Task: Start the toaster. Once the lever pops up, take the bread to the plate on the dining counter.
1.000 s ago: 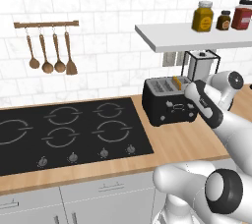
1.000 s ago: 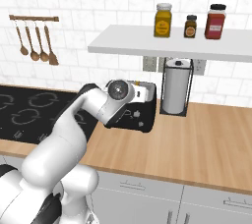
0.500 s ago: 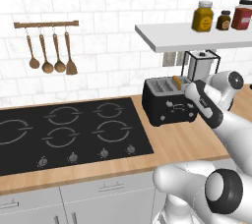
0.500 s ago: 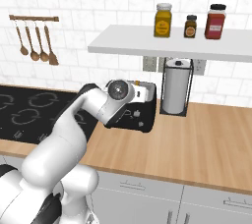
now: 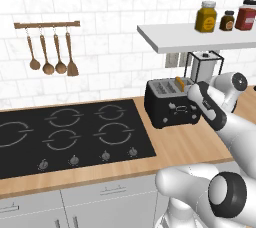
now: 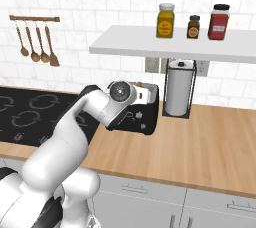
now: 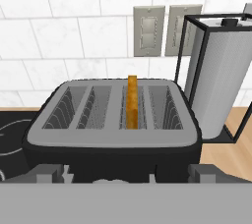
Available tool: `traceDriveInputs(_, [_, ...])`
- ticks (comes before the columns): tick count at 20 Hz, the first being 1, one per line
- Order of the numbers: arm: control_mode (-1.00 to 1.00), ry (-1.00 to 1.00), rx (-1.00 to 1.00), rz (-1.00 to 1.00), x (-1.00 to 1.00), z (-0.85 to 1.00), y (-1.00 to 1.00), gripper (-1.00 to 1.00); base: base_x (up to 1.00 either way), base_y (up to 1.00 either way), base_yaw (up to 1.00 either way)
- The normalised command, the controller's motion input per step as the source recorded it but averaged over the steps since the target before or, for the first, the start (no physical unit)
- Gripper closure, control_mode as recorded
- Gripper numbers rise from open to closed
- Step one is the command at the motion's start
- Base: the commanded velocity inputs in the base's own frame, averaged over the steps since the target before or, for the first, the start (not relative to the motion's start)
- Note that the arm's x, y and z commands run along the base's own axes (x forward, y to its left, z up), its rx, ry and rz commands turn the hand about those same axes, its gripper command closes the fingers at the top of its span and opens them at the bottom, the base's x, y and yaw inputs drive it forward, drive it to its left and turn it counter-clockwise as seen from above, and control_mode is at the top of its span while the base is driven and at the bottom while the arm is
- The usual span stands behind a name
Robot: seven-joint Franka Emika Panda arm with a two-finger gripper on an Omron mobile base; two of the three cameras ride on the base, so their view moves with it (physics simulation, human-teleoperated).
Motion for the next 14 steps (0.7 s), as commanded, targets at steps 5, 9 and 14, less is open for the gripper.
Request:
traceDriveInputs(5, [-1.0, 0.0, 0.0, 0.0, 0.0, 0.0, 0.0, -1.0, 0.0, 0.0, 0.0])
traceDriveInputs(9, [-1.0, 0.0, 0.0, 0.0, 0.0, 0.0, 0.0, -1.0, 0.0, 0.0, 0.0])
traceDriveInputs(14, [-1.0, 0.0, 0.0, 0.0, 0.0, 0.0, 0.0, -1.0, 0.0, 0.0, 0.0])
